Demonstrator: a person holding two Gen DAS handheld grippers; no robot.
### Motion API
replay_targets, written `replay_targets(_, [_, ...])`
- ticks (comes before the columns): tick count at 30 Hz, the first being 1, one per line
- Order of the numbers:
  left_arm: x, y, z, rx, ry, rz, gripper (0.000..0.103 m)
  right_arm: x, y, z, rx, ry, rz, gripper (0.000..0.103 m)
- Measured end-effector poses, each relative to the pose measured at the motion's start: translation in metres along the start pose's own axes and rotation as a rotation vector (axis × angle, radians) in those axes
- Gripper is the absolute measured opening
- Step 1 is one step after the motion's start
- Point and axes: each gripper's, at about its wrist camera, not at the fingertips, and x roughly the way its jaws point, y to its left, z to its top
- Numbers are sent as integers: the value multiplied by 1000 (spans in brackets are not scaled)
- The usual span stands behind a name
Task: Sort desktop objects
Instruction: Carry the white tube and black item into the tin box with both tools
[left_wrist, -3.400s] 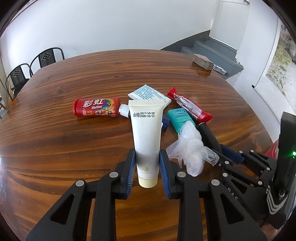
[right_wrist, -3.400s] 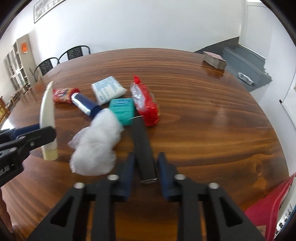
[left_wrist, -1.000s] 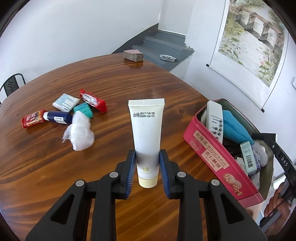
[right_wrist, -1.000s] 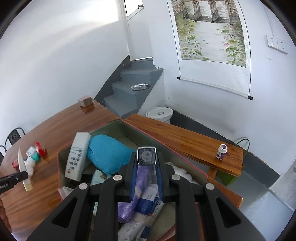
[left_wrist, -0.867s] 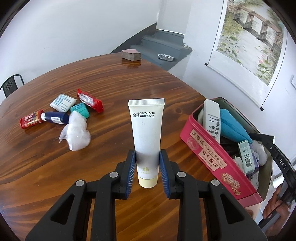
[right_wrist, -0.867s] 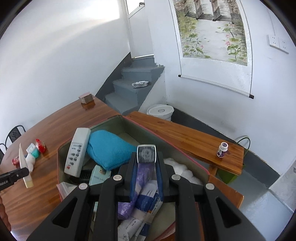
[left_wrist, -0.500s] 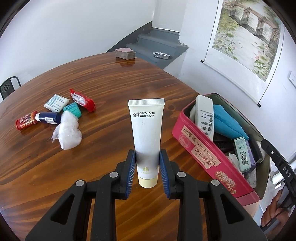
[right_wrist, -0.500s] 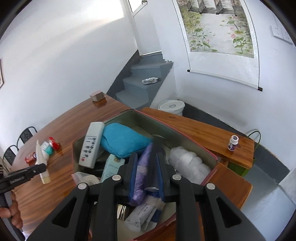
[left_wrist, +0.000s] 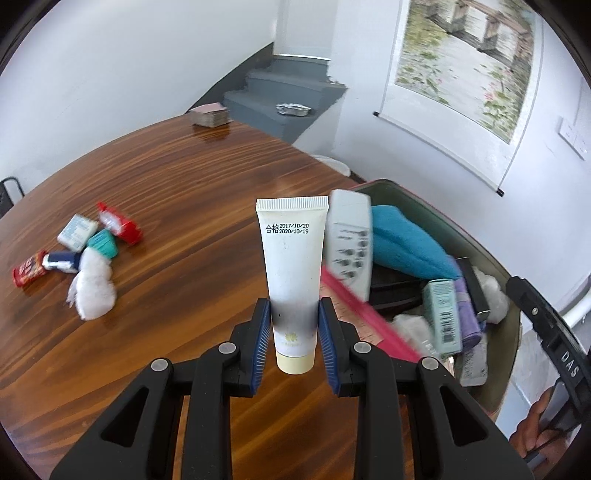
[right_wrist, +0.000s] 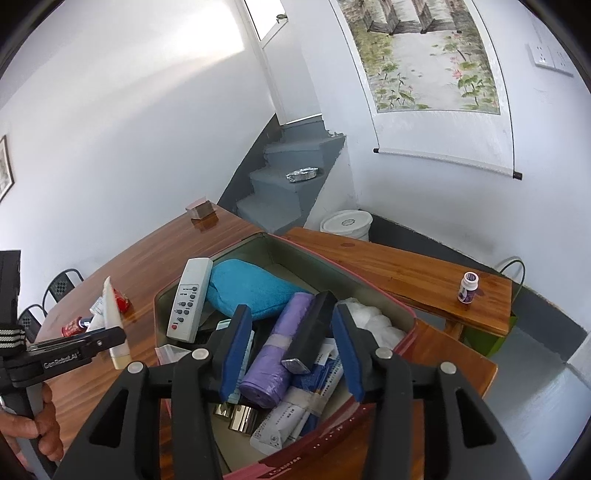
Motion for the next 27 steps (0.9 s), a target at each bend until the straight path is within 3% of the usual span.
replay_targets(15, [28,-57,31,69,-20,-79,29,2,-16,-4,10,-1,5,52])
replay_targets(27, [35,-47,25,51,21,-67,29,4,-12,-5,19,4,16,59])
